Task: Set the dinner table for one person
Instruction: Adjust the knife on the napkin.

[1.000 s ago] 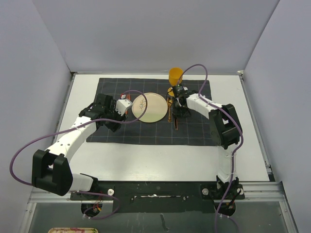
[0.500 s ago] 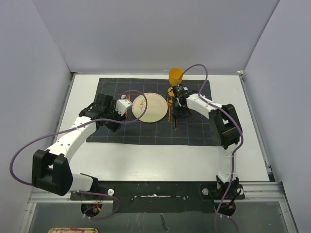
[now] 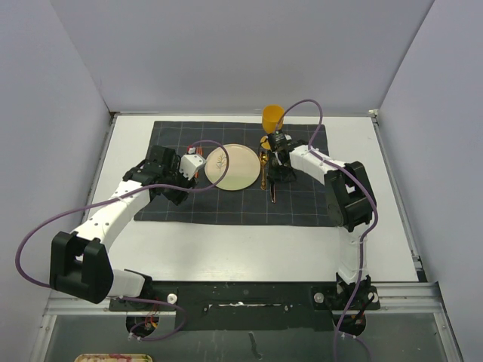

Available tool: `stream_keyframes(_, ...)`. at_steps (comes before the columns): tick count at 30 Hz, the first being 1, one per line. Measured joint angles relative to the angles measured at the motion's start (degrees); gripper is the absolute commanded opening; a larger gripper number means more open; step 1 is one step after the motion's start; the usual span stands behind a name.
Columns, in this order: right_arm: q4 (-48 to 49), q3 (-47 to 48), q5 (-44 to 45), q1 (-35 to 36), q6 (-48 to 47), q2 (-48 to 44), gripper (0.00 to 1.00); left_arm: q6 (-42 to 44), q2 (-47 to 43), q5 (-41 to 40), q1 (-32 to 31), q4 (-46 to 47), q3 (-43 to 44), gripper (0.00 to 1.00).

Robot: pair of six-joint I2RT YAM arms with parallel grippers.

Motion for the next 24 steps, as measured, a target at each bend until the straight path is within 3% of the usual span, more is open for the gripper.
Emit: stream_keyframes(24,-0.1,2.8,-0.1,0.0,-0.3,2.8,0.18,0.1,0.5,0.0,0.0,0.0,0.0,0.51)
